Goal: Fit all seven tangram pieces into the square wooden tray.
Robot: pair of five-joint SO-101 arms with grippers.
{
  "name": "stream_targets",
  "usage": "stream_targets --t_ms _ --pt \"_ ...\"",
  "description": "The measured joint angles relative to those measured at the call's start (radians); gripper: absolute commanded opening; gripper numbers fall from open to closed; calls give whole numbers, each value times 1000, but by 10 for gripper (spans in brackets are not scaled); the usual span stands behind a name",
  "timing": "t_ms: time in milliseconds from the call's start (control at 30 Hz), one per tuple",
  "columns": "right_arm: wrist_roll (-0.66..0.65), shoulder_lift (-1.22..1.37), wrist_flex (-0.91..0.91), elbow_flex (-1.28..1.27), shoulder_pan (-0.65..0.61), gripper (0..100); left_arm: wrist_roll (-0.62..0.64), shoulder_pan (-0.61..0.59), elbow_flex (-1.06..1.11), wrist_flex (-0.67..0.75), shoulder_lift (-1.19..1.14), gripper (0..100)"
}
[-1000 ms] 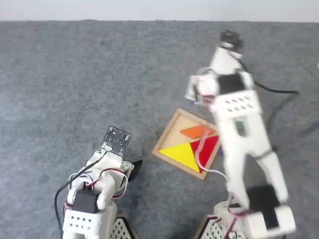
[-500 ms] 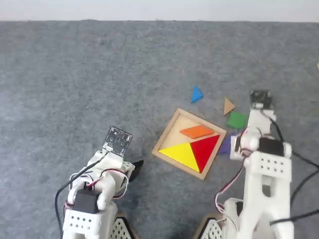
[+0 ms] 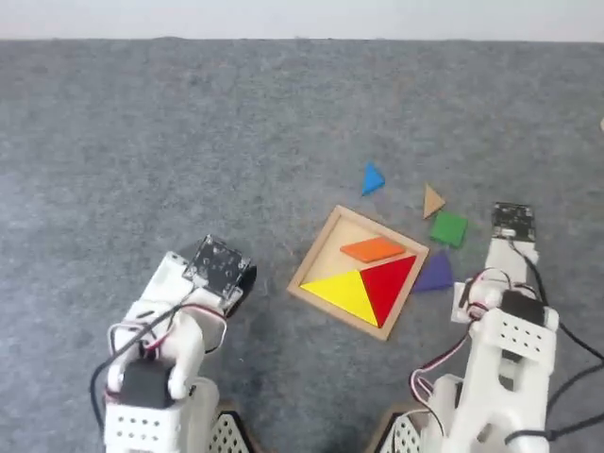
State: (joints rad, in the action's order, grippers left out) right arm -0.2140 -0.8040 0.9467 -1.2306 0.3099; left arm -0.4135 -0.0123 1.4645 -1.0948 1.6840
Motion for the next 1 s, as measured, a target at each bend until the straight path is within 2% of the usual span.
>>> stream_targets --t_ms 133,300,433,600,700,1000 --pt "0 -3 -44 -31 51 313 98 86 -239 -38 -295 279" --pt "0 -3 -66 -34 60 313 215 212 -620 -103 -836 279" --pt "0 -3 -66 -34 60 313 284 245 -821 20 -1232 270" --pt "0 -3 -72 -34 60 313 310 253 -913 184 -1625 199" --pt "0 -3 -72 -34 60 313 310 256 -944 218 -1748 195" --pt "0 -3 -72 -34 60 313 313 374 -967 239 -1809 196"
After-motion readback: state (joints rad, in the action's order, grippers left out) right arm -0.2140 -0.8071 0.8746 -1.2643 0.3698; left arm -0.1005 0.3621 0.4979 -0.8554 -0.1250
